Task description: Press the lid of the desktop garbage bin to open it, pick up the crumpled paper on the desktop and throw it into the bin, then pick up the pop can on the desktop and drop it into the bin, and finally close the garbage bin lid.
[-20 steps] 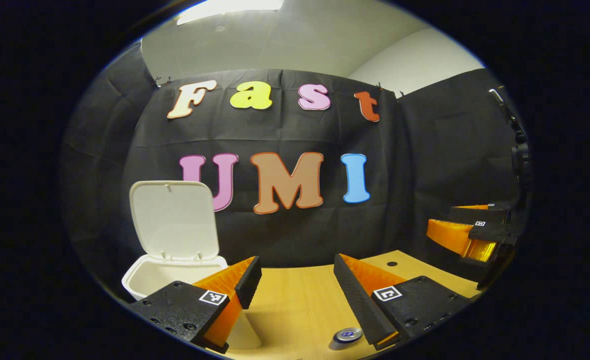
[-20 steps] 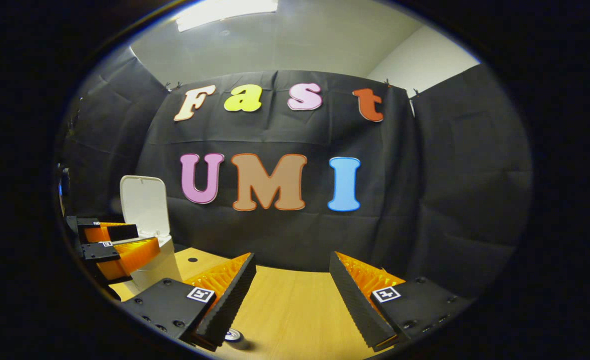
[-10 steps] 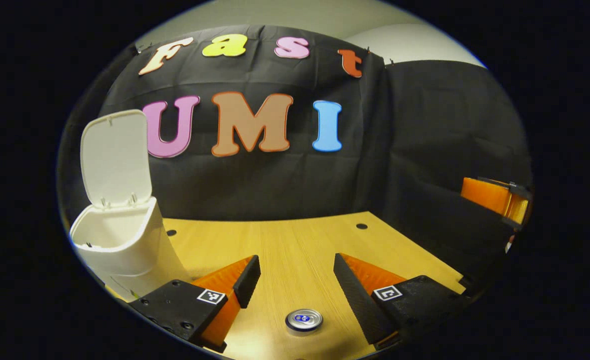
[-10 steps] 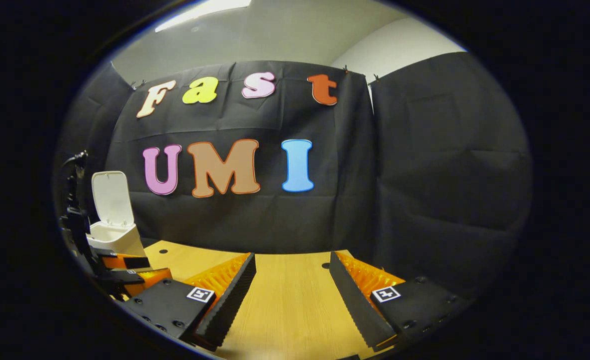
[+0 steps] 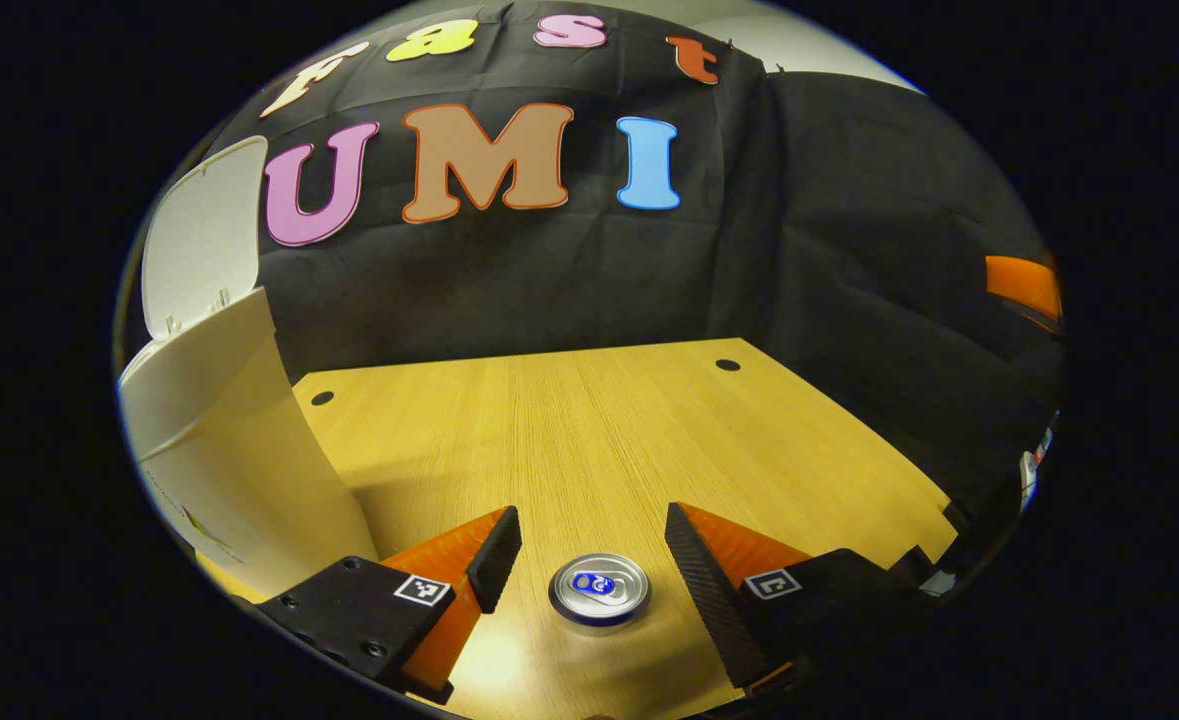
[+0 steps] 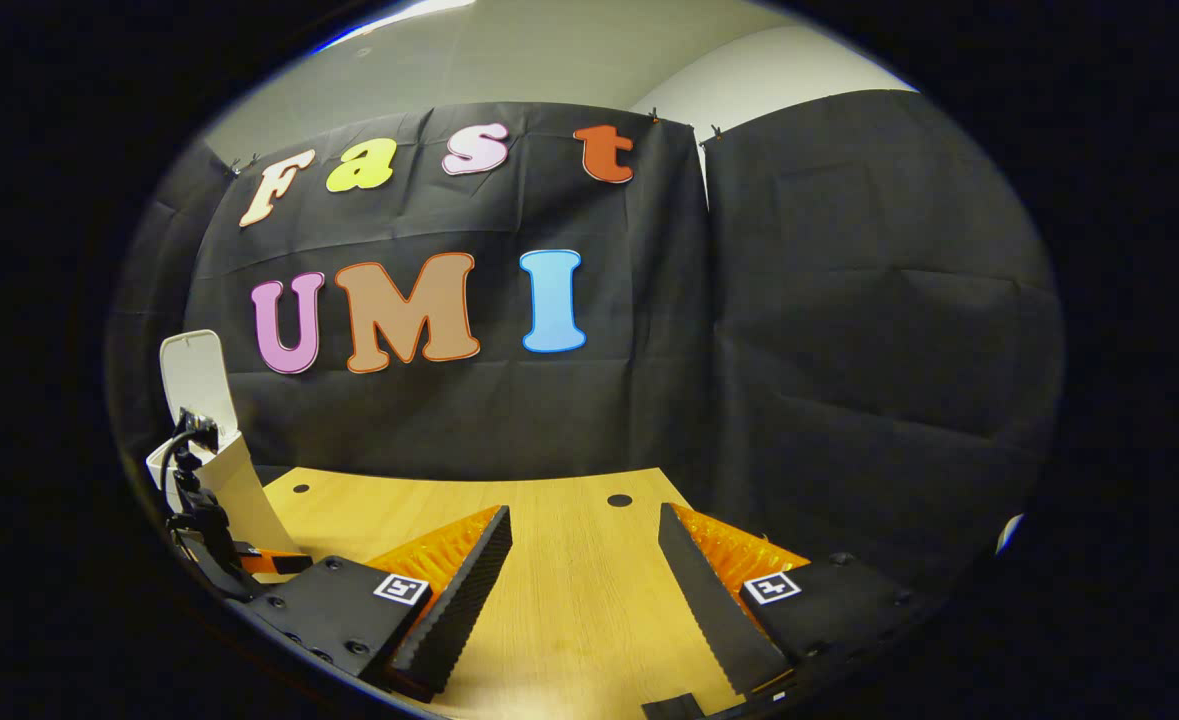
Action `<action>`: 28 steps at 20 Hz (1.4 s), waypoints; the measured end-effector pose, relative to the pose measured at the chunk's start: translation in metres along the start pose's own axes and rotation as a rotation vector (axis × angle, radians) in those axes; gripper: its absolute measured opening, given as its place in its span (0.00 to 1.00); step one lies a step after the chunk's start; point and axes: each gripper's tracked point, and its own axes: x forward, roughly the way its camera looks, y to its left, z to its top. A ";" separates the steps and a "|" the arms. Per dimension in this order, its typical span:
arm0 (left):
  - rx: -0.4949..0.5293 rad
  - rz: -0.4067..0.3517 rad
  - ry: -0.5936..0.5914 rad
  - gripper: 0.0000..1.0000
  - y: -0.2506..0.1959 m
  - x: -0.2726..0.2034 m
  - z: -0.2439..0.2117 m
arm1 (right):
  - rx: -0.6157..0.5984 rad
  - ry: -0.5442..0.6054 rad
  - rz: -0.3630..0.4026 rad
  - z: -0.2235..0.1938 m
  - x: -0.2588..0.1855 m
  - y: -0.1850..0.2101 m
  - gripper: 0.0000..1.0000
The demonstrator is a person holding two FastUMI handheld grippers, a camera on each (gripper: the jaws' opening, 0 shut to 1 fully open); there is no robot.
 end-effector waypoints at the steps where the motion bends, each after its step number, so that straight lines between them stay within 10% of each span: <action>1: -0.005 -0.004 0.011 0.91 -0.001 0.002 -0.005 | -0.008 0.006 0.000 -0.002 -0.001 0.000 0.98; 18: 0.005 0.017 0.136 0.82 0.003 0.043 -0.087 | -0.162 0.025 -0.010 -0.005 -0.016 0.008 1.00; 28: 0.004 -0.010 -0.010 0.80 -0.003 0.028 -0.007 | -0.169 0.026 0.066 -0.020 -0.004 0.039 1.00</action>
